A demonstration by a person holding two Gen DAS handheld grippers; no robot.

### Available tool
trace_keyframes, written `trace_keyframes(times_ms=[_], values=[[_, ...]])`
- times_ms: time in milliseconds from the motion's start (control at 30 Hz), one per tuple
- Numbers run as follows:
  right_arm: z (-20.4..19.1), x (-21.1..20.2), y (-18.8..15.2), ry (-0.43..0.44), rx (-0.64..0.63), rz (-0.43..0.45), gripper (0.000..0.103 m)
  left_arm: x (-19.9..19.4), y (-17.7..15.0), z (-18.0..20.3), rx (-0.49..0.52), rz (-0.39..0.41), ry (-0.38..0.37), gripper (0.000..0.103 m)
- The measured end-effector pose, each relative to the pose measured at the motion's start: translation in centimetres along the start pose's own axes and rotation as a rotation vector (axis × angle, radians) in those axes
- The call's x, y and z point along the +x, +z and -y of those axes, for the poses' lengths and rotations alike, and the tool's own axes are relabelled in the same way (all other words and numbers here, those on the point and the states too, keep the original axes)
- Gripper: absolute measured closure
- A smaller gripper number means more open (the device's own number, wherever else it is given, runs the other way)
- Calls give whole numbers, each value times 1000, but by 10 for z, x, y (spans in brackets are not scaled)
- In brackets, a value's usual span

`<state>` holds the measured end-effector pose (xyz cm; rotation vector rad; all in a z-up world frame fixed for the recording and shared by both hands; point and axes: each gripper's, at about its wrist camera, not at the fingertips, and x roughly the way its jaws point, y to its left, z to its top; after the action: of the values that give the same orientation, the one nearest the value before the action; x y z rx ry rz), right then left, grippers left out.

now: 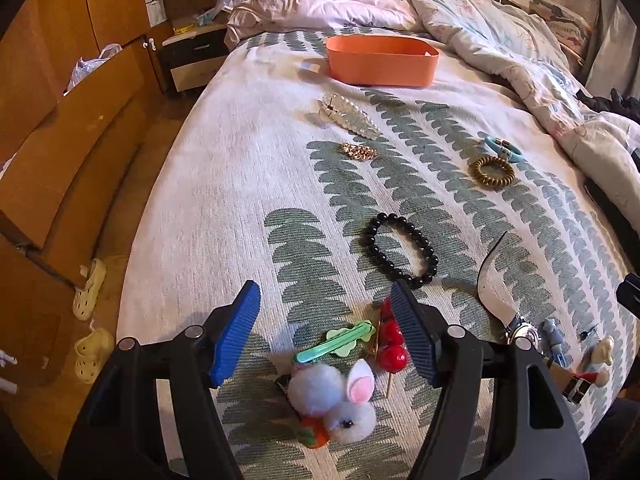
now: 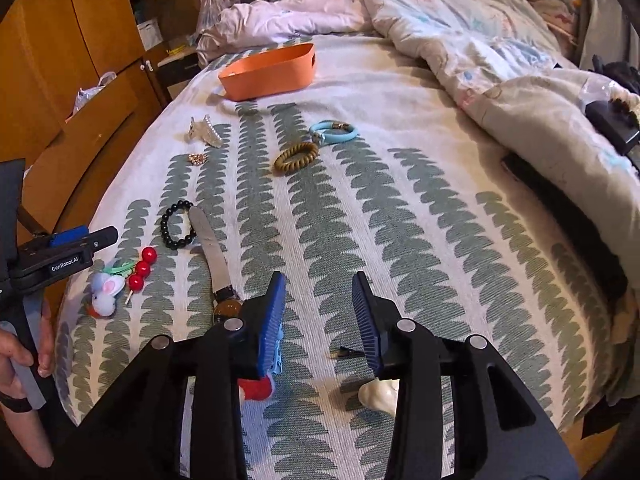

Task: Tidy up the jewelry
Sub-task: 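Open the left tool to drop the green clip while the right tool drops the light-blue clip, then move the left tool to the gold leaf brooch while the right tool moves to the brown coil hair tie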

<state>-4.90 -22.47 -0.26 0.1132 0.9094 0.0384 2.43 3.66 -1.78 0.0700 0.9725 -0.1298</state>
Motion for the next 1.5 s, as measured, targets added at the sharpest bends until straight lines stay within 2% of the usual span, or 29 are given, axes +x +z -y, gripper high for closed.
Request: trace_keyframes(times_ms=[200, 300, 467, 567, 700, 800, 900, 1033, 1233, 1500], values=[[0, 0, 2, 1, 3, 4, 64, -1, 4, 0, -13, 2, -7, 35], [0, 3, 4, 3, 5, 6, 64, -2, 10, 0, -18, 8, -11, 30], [7, 9, 15, 1, 4, 5, 50, 0, 24, 4, -15, 1, -25, 30], [11, 12, 24, 4, 3, 14, 46, 3, 35, 6, -8, 9, -8, 27], [16, 24, 43, 57, 20, 1, 43, 16, 52, 5, -23, -12, -35, 26], [15, 35, 59, 47, 16, 4, 43, 26, 61, 7, -19, -25, -21, 26], [12, 53, 77, 94, 15, -27, 43, 38, 73, 9, -15, -51, -24, 26], [13, 79, 97, 107, 31, -66, 43, 54, 90, 8, -22, -70, -23, 26], [11, 123, 117, 95, 52, -137, 43, 82, 105, 1, -54, -124, -32, 26], [3, 156, 137, 75, 46, -174, 43, 102, 119, 4, -24, -146, -43, 26]])
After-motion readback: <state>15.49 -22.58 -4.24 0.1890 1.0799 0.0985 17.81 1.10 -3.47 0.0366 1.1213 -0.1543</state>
